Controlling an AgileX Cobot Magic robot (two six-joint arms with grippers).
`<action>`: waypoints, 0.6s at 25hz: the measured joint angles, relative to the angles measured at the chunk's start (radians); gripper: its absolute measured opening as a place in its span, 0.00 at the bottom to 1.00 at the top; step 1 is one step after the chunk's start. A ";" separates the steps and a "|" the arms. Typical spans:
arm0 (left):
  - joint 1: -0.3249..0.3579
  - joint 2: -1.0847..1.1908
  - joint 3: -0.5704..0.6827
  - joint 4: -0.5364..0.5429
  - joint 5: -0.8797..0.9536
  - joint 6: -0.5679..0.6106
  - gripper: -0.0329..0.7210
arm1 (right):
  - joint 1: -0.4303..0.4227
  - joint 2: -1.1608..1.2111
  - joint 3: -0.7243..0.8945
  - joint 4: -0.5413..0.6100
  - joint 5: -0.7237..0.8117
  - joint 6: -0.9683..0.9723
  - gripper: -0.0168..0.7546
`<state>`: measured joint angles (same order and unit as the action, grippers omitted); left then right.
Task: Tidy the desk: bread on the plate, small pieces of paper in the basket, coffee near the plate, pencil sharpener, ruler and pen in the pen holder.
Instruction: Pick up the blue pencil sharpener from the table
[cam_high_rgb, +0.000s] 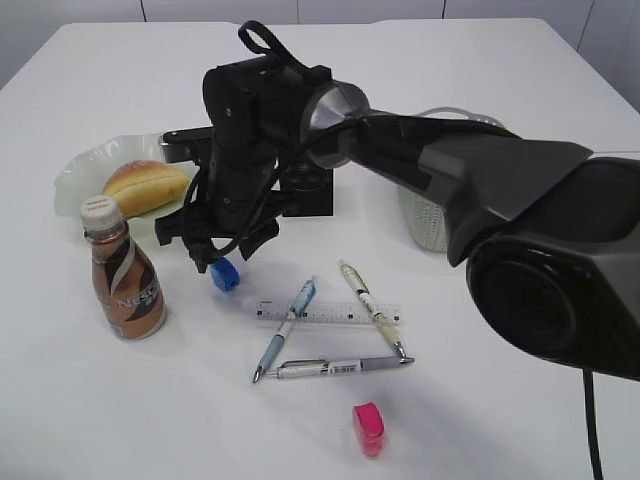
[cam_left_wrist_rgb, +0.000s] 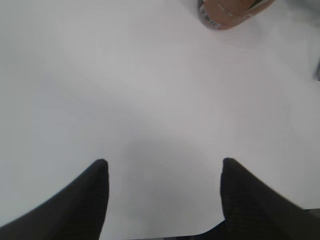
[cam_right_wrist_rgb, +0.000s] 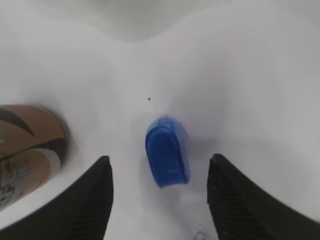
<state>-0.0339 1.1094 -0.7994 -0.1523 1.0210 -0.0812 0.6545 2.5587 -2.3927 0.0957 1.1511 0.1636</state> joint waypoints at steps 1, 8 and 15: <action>0.000 0.000 0.000 0.000 0.000 0.000 0.72 | 0.000 0.002 0.000 0.000 -0.014 0.000 0.59; 0.000 0.000 0.000 0.000 0.000 0.000 0.71 | 0.000 0.003 0.000 -0.008 -0.059 0.008 0.59; 0.000 0.000 0.000 0.000 0.000 0.000 0.70 | 0.000 0.022 0.000 -0.012 -0.061 0.022 0.59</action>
<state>-0.0339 1.1094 -0.7994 -0.1523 1.0210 -0.0812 0.6545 2.5803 -2.3927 0.0835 1.0901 0.1853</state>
